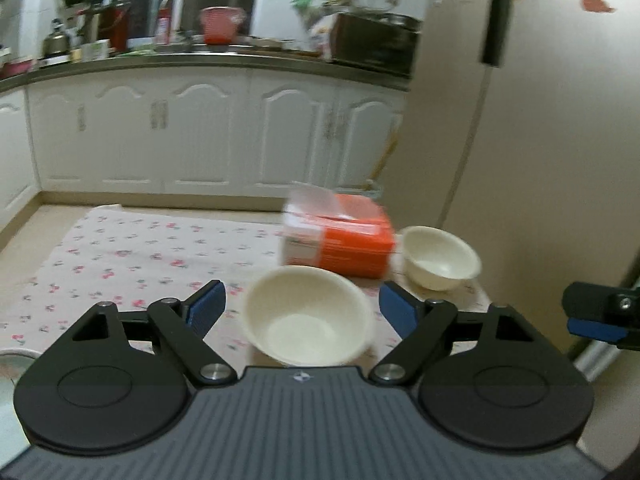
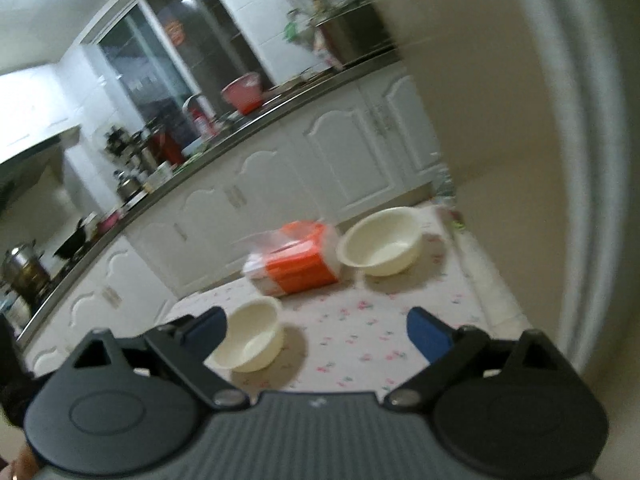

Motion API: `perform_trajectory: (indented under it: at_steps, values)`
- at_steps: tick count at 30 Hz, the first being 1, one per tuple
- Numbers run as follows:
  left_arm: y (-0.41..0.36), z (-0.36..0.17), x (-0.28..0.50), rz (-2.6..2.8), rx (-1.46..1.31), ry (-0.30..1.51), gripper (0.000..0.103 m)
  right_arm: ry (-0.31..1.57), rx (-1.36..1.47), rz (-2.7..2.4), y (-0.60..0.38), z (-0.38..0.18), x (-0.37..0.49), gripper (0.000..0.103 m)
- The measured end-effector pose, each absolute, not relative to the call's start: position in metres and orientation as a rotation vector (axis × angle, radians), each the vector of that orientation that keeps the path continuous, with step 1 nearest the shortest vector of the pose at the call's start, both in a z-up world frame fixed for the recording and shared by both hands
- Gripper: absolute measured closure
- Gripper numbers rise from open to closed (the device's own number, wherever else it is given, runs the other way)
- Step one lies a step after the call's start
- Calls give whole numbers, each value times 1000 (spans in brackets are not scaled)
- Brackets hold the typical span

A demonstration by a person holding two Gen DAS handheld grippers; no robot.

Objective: Organize plates and bowls
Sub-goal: 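Reach the left gripper to a cream bowl rim and close, then carry the cream bowl with the left gripper toward the other cream bowl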

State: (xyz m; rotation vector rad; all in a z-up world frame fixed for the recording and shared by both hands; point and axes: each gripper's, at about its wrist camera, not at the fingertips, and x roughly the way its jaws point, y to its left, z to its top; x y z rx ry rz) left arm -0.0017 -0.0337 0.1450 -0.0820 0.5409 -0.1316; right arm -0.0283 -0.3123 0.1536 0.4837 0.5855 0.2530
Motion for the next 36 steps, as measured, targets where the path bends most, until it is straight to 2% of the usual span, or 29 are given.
perform_trajectory:
  at_steps: [2, 4, 6, 8, 9, 10, 13, 18, 19, 23, 25, 36]
  values:
    - [-28, 144, 12, -111, -88, 557, 10, 603, 494, 293, -302, 152, -12, 6]
    - [-24, 143, 24, -97, -92, 572, 18, 627, 512, 325, -294, 147, 3, 13]
    - [-24, 140, 34, -91, -72, 579, 20, 655, 541, 360, -287, 141, 18, 18]
    - [-22, 136, 40, -79, -74, 605, 31, 686, 568, 368, -282, 134, 30, 21]
    - [-21, 133, 45, -76, -87, 627, 38, 702, 582, 374, -278, 132, 36, 24]
    - [-18, 130, 50, -72, -99, 648, 40, 720, 604, 381, -276, 128, 42, 30]
    - [-14, 123, 59, -52, -111, 680, 42, 764, 662, 383, -271, 121, 53, 34]
    - [-13, 116, 62, -49, -106, 702, 51, 814, 719, 375, -267, 108, 64, 42]
    - [-13, 115, 63, -45, -100, 704, 55, 825, 732, 373, -267, 106, 67, 43]
    - [-14, 112, 66, -36, -87, 713, 58, 853, 759, 362, -265, 101, 70, 44]
    - [-13, 109, 69, -36, -96, 729, 64, 862, 770, 363, -264, 101, 71, 45]
    - [-21, 97, 79, -80, -127, 759, 73, 900, 793, 342, -258, 90, 80, 51]
